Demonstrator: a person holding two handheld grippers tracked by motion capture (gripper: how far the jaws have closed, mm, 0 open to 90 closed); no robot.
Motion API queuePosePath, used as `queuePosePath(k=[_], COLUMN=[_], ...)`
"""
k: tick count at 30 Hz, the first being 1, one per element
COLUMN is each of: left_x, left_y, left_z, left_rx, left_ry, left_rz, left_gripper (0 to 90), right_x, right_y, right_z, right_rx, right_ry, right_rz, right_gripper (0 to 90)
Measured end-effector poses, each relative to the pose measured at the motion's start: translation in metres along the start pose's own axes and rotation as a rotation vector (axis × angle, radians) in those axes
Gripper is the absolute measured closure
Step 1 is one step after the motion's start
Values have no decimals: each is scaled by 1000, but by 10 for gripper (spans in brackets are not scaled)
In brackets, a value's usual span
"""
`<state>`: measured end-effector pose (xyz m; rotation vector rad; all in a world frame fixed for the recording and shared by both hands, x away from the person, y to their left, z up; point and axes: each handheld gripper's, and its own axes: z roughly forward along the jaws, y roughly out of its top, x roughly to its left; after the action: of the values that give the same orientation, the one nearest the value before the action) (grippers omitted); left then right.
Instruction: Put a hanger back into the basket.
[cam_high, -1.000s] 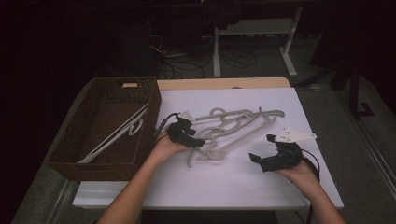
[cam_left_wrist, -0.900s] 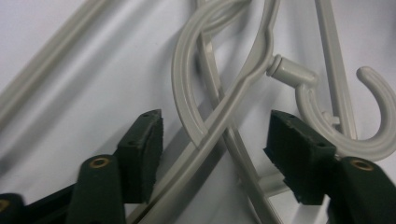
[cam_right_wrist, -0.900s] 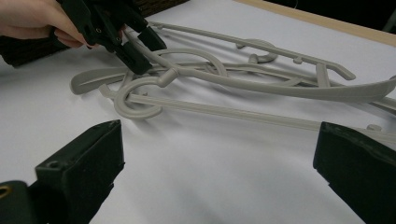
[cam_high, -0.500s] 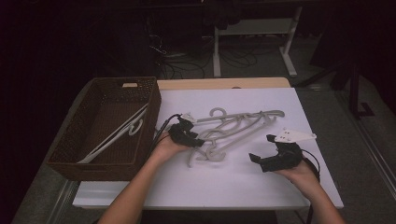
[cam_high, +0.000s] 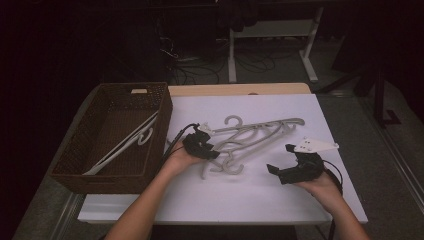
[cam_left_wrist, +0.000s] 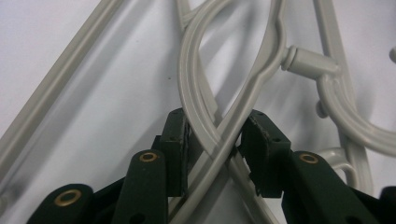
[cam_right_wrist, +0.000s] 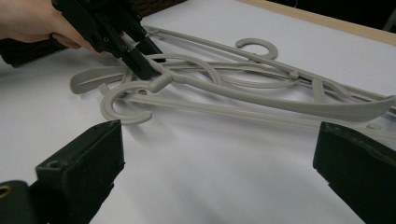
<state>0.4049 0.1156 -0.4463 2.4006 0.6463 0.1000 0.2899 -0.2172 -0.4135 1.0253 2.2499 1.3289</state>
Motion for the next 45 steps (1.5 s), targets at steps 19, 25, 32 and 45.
queuePosePath(k=[19, 25, 32, 45], left_x=[-4, -5, -7, -23], left_y=[1, 2, 8, 40], left_z=[-11, -14, -23, -71], left_rx=[-3, -9, -42, -130], left_ry=[-13, -18, -45, -47], left_rz=[-1, 3, -2, 6], left_gripper=[723, 761, 806, 814], right_x=[-1, -1, -1, -1], right_y=[-1, 0, -1, 0], right_z=[-1, -1, 0, -1], right_rx=[-1, -2, 1, -1], right_ry=[-3, -4, -3, -4], right_rz=[4, 4, 2, 6], right_gripper=[14, 14, 14, 14])
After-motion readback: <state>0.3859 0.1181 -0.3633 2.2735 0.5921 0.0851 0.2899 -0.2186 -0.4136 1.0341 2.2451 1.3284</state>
